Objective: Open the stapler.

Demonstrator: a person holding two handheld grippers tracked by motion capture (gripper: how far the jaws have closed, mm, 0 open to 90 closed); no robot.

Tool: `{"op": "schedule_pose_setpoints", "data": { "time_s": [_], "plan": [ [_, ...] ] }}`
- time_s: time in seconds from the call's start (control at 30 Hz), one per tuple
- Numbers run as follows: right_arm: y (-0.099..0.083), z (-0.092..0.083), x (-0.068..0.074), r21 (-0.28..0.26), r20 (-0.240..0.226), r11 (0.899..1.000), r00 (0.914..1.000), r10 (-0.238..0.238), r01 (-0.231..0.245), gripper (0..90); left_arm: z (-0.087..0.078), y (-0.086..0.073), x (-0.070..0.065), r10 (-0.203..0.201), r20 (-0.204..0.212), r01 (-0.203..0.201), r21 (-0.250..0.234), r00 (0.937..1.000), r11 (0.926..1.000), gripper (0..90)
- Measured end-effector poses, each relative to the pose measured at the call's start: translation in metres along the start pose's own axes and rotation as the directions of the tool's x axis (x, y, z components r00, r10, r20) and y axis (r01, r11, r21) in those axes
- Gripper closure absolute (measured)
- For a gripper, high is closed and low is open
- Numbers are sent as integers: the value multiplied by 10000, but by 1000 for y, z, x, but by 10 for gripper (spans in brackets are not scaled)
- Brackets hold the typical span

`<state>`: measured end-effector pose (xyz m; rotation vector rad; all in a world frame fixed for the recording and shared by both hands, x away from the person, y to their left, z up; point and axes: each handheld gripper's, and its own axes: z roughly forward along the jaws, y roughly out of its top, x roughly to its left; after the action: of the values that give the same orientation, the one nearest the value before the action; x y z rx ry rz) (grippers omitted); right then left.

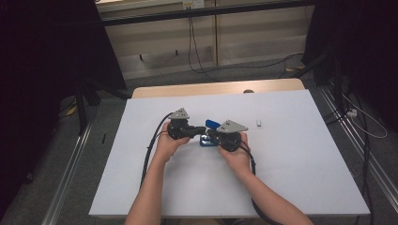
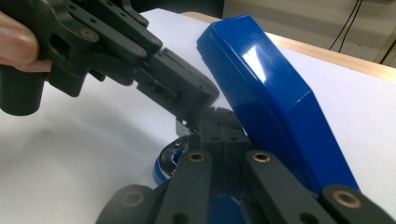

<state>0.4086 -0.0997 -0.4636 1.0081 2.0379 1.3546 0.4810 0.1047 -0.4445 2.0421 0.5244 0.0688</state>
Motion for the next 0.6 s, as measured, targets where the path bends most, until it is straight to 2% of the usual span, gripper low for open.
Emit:
{"op": "schedule_pose_setpoints", "data": {
  "time_s": [0.07, 0.1, 0.23, 0.3, 0.4, 0.5, 0.6],
  "plan": [
    [0, 0, 0, 18, 8, 10000, 10000, -28, 28, 900, 2, -1, -1, 121, 38, -121, 107, 9999, 9999, 898],
    [0, 0, 0, 25, 26, 10000, 10000, -57, 57, 900, 3, -1, -1, 58, 128, -59, 51, 9999, 10000, 900],
    [0, 0, 1, 7, 150, 9998, 9997, -194, 194, 900, 3, -2, -2, 108, -28, -108, 88, 9999, 9999, 900],
    [0, -1, 1, -108, 174, 9999, 9998, -4, 6, 900, 6, -3, -3, 204, -160, -201, 214, 9997, 9996, 900],
    [3, -1, 3, -59, 373, 9998, 9991, -183, 186, 900, 11, -5, -5, 376, -305, -359, 543, 9988, 9979, 900],
    [7, -2, 4, -86, 719, 9995, 9970, -298, 305, 900, 11, -6, -4, 261, -265, -251, 379, 9993, 9990, 900],
    [9, -7, 1, -333, 1085, 9991, 9938, -237, 275, 900, 11, -7, -4, 227, -278, -219, 293, 9994, 9993, 900]
  ]
}}
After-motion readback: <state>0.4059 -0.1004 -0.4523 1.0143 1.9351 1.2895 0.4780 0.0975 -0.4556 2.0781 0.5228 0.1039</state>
